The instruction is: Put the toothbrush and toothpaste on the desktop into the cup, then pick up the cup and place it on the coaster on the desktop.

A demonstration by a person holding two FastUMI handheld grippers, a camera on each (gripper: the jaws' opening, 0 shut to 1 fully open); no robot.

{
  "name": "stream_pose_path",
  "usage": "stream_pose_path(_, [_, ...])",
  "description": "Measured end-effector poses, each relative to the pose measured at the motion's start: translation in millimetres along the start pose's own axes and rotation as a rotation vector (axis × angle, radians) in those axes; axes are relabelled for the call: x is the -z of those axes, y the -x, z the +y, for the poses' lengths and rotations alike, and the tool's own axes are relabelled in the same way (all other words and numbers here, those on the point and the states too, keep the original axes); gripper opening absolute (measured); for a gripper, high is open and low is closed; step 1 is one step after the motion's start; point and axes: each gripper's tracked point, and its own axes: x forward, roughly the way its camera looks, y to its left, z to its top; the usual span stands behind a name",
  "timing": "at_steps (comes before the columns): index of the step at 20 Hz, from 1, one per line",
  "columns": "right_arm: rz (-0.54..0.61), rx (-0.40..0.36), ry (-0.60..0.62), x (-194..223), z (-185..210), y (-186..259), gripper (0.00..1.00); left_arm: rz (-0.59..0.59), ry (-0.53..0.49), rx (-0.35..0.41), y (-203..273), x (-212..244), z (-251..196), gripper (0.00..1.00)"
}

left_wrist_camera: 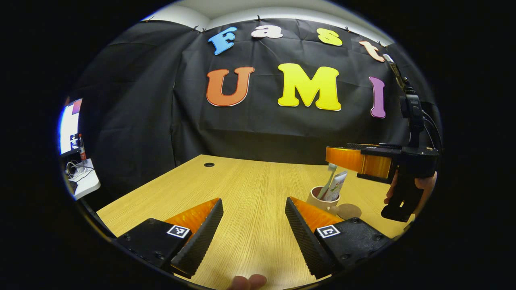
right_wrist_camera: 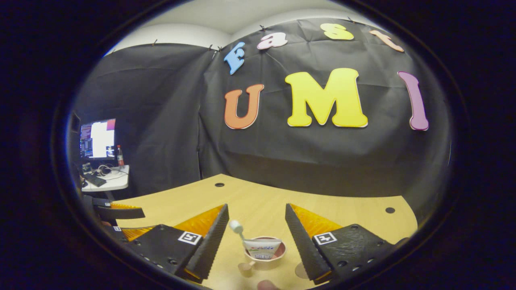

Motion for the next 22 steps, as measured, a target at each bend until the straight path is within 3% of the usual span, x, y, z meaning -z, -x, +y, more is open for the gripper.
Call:
stream_pose_path(1, [-0.016, 0.007, -0.003, -4.0, -4.0, 6.1, 0.96, -0.005, -0.003, 0.006, 1.8, -4.3, -4.7, 0.98])
stream_pose_path(5, [-0.079, 0.047, -0.020, -20.5, -23.4, 34.1, 0.95, -0.037, -0.022, 0.001, 9.9, -21.9, -11.8, 0.98])
stream_pose_path(12, [-0.181, 0.182, -0.042, -43.2, -91.0, 115.6, 0.95, -0.031, -0.043, 0.102, 12.2, -65.1, -38.2, 0.98])
stream_pose_path(16, [-0.180, 0.235, -0.102, -30.4, -129.9, 175.0, 0.96, -0.081, -0.193, 0.066, 3.2, -125.0, -41.1, 0.98])
stream_pose_path(20, [-0.154, 0.305, -0.100, -1.2, -172.2, 228.9, 0.95, -0.080, -0.256, 0.132, -7.6, -163.8, -76.7, 0.97])
stream_pose_path(22, [-0.120, 0.323, -0.095, 19.2, -186.9, 251.4, 0.95, -0.036, -0.237, 0.205, -13.4, -173.6, -103.2, 0.98])
